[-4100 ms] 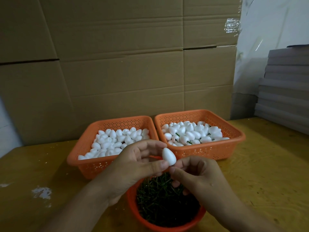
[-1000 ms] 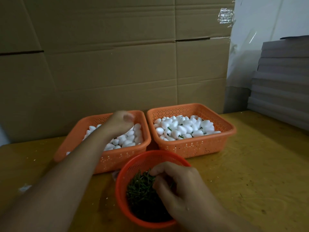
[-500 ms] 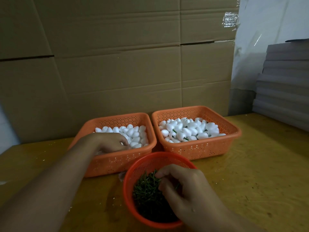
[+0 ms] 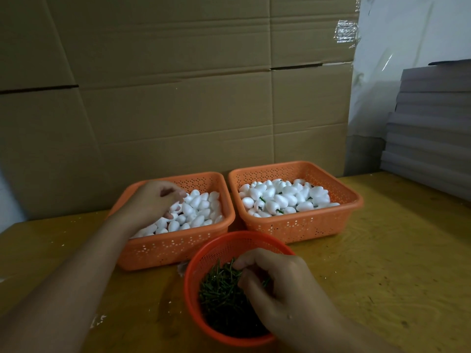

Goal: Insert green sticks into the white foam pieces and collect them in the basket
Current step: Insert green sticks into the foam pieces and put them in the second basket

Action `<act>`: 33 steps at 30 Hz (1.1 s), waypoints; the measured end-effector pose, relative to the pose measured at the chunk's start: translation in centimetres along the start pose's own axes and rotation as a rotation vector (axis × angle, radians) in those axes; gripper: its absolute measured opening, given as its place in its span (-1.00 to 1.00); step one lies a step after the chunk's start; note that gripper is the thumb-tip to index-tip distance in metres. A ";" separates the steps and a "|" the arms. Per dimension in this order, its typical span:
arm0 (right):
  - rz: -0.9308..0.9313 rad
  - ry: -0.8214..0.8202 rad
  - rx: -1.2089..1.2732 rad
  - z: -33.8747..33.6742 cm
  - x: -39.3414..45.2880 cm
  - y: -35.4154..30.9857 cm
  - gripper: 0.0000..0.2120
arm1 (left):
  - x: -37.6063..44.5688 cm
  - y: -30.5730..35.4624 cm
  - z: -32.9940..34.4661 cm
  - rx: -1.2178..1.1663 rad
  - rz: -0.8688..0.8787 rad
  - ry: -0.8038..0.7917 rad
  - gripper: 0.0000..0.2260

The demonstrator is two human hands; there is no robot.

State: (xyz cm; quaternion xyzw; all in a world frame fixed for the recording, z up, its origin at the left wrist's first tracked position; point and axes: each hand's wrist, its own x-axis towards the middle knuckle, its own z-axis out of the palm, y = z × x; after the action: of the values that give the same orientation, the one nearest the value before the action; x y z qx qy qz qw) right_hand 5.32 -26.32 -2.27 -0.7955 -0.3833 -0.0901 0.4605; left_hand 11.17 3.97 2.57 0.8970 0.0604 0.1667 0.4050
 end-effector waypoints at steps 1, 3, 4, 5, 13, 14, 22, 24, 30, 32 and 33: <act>-0.001 0.000 -0.001 0.0 0.0 0.0 -0.81 | -0.3 0.3 -0.1 -0.065 0.013 0.023 -0.85; -0.003 0.001 0.003 0.0 0.0 0.1 -0.81 | -0.9 1.1 0.2 -0.204 0.040 0.060 -0.88; -0.003 0.002 0.004 0.0 0.0 0.1 -0.81 | -1.3 1.5 0.4 -0.285 0.042 0.071 -0.89; -0.004 0.003 0.004 0.1 0.0 0.1 -0.81 | -1.7 1.8 0.6 -0.361 0.033 0.068 -0.93; -0.020 0.002 -0.010 0.2 0.0 0.2 -0.82 | -5.3 3.0 1.3 -0.676 -0.014 -0.176 -0.59; -0.021 0.003 -0.012 0.2 0.0 0.3 -0.82 | -5.8 3.4 1.4 -0.677 -0.006 -0.189 -0.57; -0.027 0.008 -0.022 0.3 0.0 0.4 -0.81 | -8.1 5.6 1.9 -0.527 0.090 -0.180 -0.62; -0.029 0.007 -0.031 0.2 0.1 0.4 -0.81 | -8.3 5.9 2.0 -0.529 0.129 -0.180 -0.64; -0.005 -0.077 -0.181 0.3 0.3 1.2 -0.79 | -9.0 6.0 2.6 -0.410 0.301 -0.169 -0.73; -0.006 -0.101 -0.222 0.3 0.4 1.4 -0.77 | -9.1 5.8 2.8 -0.379 0.339 -0.156 -0.73; -0.009 -0.107 -0.234 0.3 0.4 1.5 -0.77 | -9.1 5.7 2.9 -0.365 0.353 -0.153 -0.73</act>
State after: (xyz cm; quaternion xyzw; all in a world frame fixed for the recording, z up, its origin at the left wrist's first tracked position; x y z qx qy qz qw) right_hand 6.55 -26.29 -3.27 -0.8458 -0.3977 -0.0939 0.3429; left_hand 3.51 -4.08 2.80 0.8156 -0.1588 0.1747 0.5283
